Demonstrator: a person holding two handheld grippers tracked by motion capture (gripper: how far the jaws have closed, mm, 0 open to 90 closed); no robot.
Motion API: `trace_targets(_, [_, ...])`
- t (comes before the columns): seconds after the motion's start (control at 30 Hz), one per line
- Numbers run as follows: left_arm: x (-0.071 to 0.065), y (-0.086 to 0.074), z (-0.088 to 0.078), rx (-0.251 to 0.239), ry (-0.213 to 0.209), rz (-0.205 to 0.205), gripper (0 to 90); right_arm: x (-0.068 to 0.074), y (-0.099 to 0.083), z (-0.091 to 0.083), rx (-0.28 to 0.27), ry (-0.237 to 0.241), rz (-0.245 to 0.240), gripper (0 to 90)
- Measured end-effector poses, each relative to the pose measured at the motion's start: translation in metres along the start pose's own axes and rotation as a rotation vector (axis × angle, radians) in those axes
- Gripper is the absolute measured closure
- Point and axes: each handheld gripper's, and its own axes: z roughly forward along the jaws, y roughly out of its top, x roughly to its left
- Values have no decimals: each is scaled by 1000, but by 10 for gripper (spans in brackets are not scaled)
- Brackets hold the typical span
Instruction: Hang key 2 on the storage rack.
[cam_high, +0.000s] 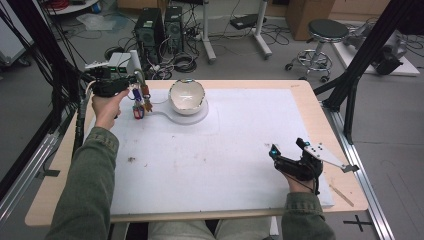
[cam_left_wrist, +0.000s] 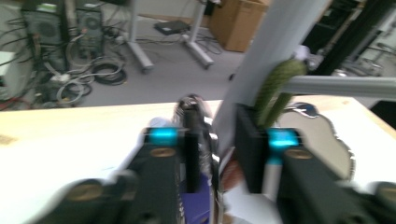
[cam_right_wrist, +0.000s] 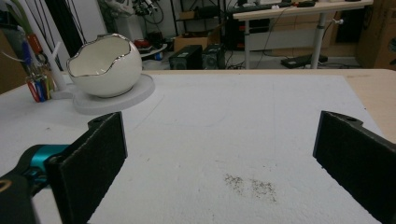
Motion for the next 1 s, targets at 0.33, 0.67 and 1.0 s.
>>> trace_targets(0.33, [0, 2, -15, -69, 54, -32, 302, -1, 0, 0, -3, -10, 1, 19])
trace_targets(0.67, [7, -10, -32, -85, 98, -43, 122, 0, 0, -1, -2, -15, 3, 19])
trace_targets(1.0, [4, -17, -57, -138, 133, 2, 61, 0, 0, -1, -7, -35, -13, 19])
